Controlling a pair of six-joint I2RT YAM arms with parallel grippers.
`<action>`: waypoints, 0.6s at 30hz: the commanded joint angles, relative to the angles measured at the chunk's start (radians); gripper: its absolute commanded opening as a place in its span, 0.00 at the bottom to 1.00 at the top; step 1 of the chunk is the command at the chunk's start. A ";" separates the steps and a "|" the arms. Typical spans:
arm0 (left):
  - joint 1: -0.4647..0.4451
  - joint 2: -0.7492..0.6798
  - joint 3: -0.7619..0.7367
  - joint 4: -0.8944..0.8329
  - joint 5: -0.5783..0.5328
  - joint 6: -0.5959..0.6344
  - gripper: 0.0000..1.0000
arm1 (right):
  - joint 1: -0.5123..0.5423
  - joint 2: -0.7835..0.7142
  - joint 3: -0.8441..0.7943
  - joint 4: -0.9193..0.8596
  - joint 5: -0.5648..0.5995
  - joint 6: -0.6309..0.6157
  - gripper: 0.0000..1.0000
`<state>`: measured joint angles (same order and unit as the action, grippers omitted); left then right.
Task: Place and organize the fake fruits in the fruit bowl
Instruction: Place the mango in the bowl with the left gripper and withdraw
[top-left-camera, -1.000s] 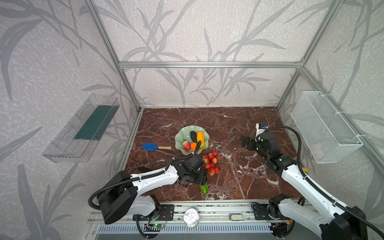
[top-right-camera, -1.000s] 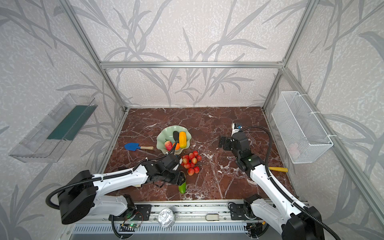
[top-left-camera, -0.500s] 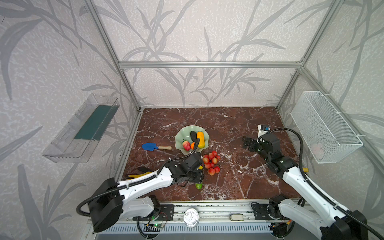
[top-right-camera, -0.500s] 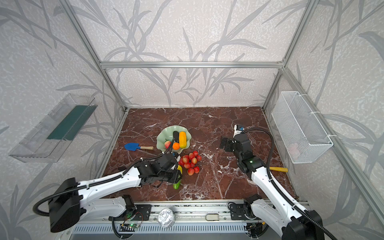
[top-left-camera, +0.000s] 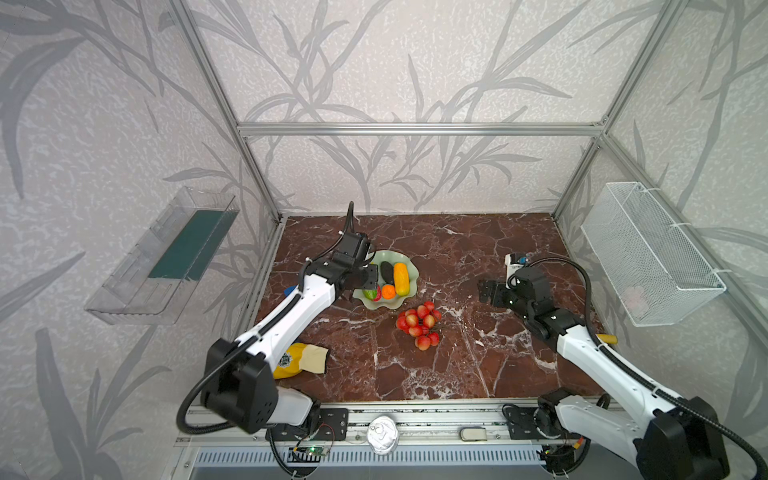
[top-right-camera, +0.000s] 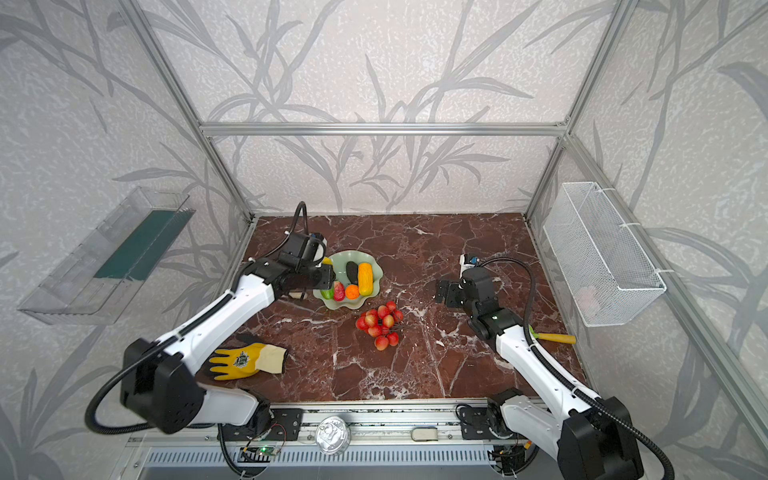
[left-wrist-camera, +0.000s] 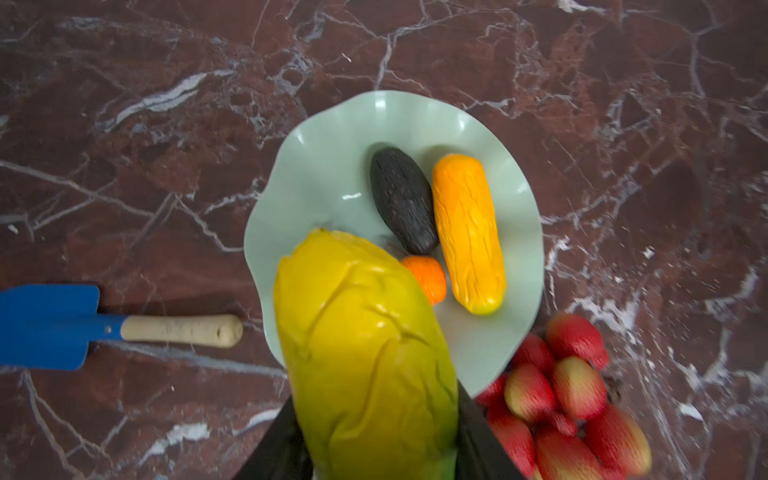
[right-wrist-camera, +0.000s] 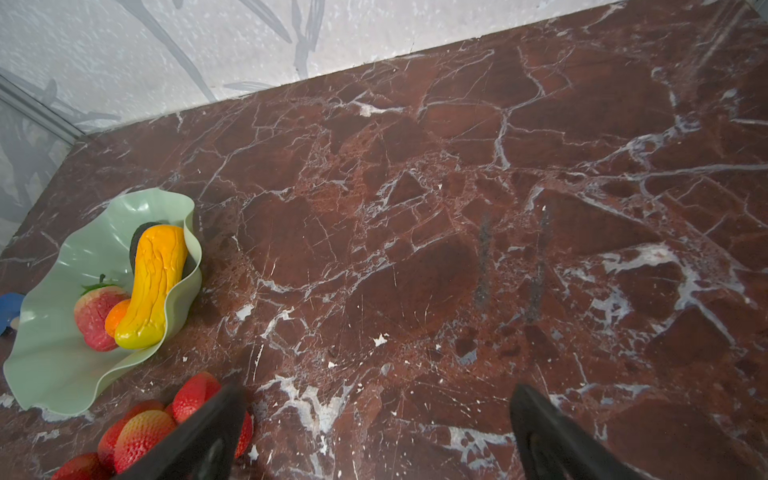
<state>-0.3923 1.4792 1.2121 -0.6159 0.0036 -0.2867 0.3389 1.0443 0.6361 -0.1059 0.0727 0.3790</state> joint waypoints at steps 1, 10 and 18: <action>0.023 0.113 0.102 -0.053 -0.057 0.083 0.37 | -0.005 -0.077 -0.039 -0.061 0.004 -0.022 0.99; 0.029 0.401 0.358 -0.089 -0.129 0.111 0.37 | -0.006 -0.200 -0.102 -0.120 -0.002 0.002 0.99; 0.030 0.527 0.393 -0.053 -0.170 0.086 0.42 | -0.006 -0.216 -0.112 -0.120 -0.004 0.000 0.99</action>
<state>-0.3653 1.9972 1.5948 -0.6521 -0.1318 -0.1951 0.3382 0.8352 0.5331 -0.2153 0.0731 0.3740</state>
